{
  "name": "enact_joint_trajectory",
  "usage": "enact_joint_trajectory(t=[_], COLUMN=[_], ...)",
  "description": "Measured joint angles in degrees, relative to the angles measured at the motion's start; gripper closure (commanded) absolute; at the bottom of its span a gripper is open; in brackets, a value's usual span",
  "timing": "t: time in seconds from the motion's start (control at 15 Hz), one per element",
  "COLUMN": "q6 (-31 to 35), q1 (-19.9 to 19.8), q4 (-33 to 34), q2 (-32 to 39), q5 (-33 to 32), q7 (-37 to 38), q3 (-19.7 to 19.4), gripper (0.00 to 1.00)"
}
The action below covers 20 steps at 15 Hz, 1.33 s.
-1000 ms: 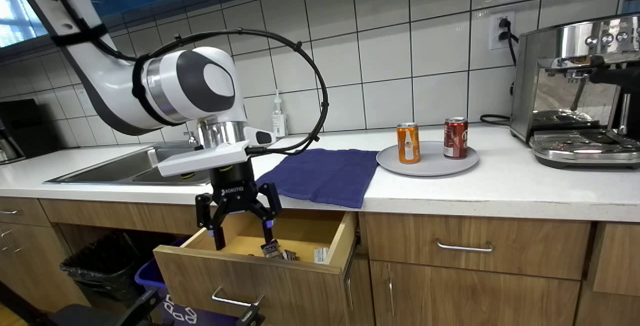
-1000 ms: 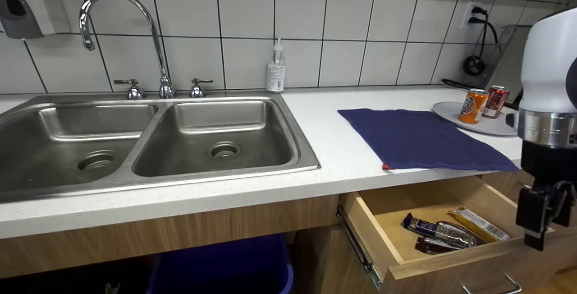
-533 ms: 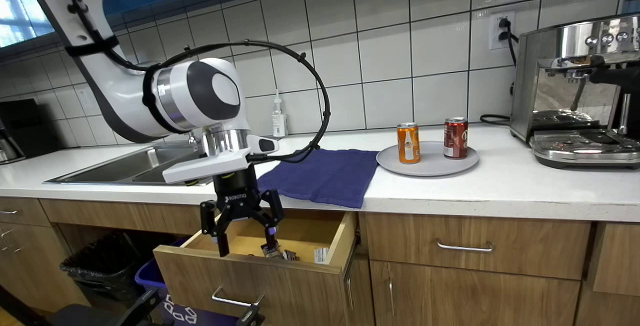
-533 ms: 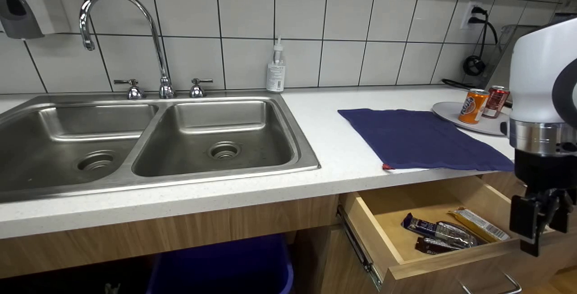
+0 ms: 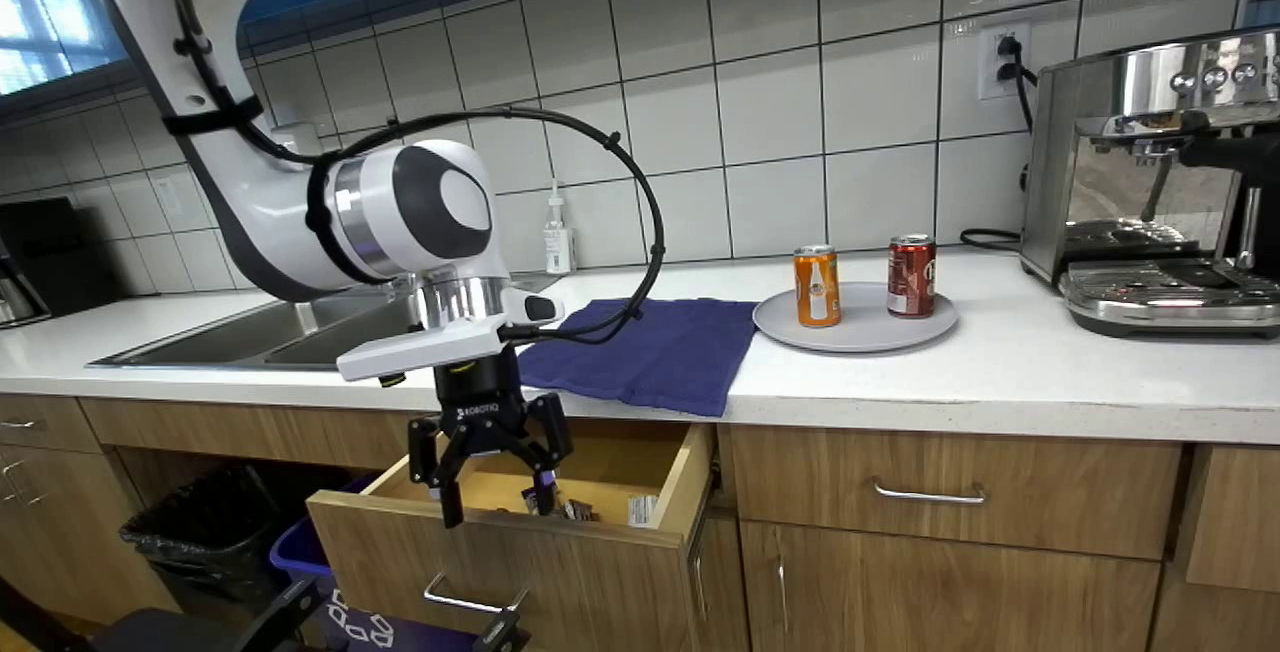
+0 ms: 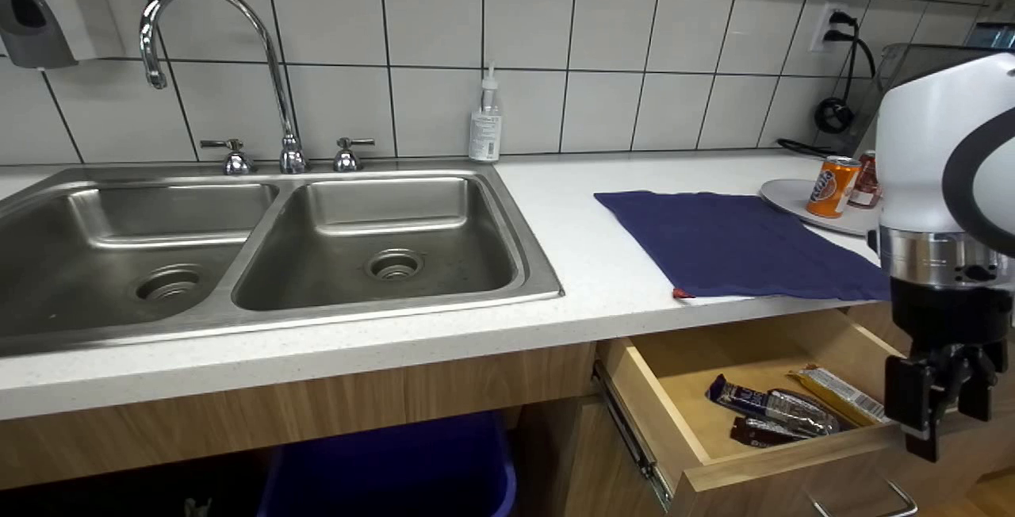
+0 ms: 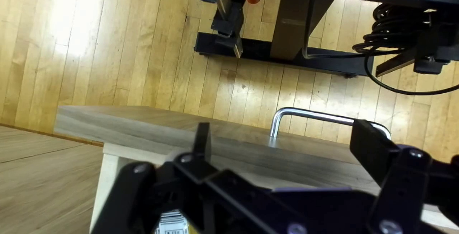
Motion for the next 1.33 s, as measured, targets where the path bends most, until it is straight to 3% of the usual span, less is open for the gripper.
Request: enact_joint_trajectory(t=[0.53,1.33], q6=[0.0,0.59], q1=[0.57,4.42], q4=[1.97,5.59], q2=[3.53,6.98], q5=[-1.0,-10.94], q7=[0.56,10.61], q3=[-0.49,-4.25], gripper=[0.0,0.0])
